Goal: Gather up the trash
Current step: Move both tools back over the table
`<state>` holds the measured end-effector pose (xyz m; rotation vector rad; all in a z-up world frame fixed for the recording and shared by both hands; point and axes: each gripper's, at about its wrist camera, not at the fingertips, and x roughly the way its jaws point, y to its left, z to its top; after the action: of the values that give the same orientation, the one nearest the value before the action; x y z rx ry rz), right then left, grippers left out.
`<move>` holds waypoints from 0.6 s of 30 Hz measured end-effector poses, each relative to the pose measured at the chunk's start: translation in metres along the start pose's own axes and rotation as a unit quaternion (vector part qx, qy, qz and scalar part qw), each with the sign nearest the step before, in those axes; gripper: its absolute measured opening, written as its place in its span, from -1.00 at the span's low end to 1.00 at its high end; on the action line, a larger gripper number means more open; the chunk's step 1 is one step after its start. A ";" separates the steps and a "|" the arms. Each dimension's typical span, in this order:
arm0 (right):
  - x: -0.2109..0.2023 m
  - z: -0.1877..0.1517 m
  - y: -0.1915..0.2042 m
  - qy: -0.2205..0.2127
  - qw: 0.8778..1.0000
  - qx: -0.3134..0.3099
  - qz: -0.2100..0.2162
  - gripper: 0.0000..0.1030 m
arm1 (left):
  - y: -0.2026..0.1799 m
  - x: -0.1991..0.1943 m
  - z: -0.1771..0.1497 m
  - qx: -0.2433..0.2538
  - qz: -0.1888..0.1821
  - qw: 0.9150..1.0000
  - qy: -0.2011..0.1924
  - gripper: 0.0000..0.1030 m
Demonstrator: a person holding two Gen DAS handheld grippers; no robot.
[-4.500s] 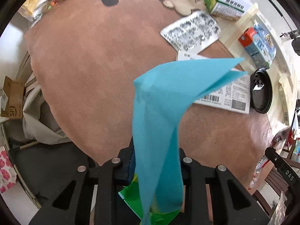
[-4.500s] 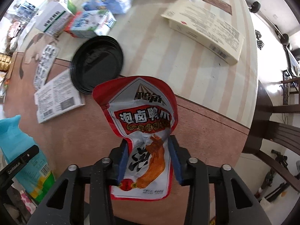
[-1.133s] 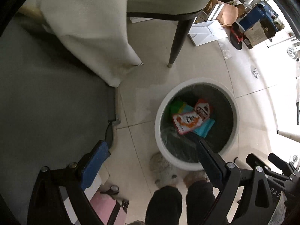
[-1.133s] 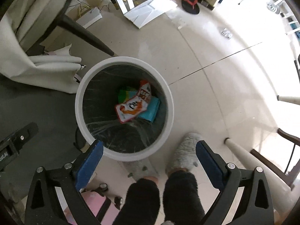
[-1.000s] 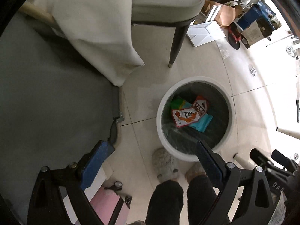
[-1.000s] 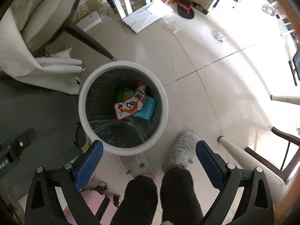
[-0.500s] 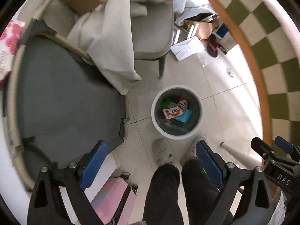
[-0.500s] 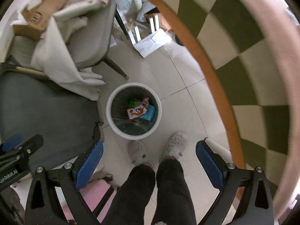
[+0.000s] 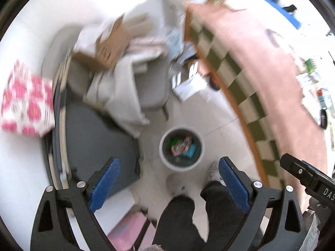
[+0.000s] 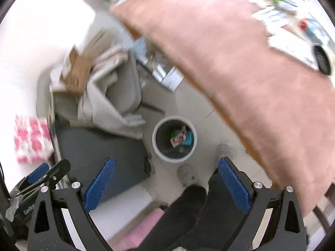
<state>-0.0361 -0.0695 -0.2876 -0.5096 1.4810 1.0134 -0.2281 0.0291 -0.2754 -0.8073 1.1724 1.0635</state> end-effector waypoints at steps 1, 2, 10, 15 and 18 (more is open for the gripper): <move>-0.015 0.010 -0.015 -0.012 1.000 0.017 -0.002 0.94 | -0.012 -0.008 0.008 0.009 0.000 1.000 -0.010 0.87; -0.024 0.019 -0.028 -0.021 0.999 0.029 -0.005 0.94 | -0.033 -0.015 0.022 0.026 -0.001 0.999 -0.022 0.87; -0.080 0.082 -0.200 -0.064 0.979 0.184 -0.062 0.95 | -0.207 -0.015 0.085 0.158 -0.006 0.986 -0.045 1.00; -0.068 0.132 -0.307 -0.057 0.961 0.250 -0.105 0.95 | -0.306 0.025 0.112 0.230 0.055 0.971 -0.045 1.00; -0.043 0.166 -0.343 -0.040 0.957 0.262 -0.115 0.95 | -0.343 0.064 0.132 0.249 0.064 0.966 -0.022 1.00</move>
<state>0.3402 -0.1234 -0.3330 -0.2431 1.5030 0.4247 0.1417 0.0549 -0.3183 -0.3165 1.3904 0.8296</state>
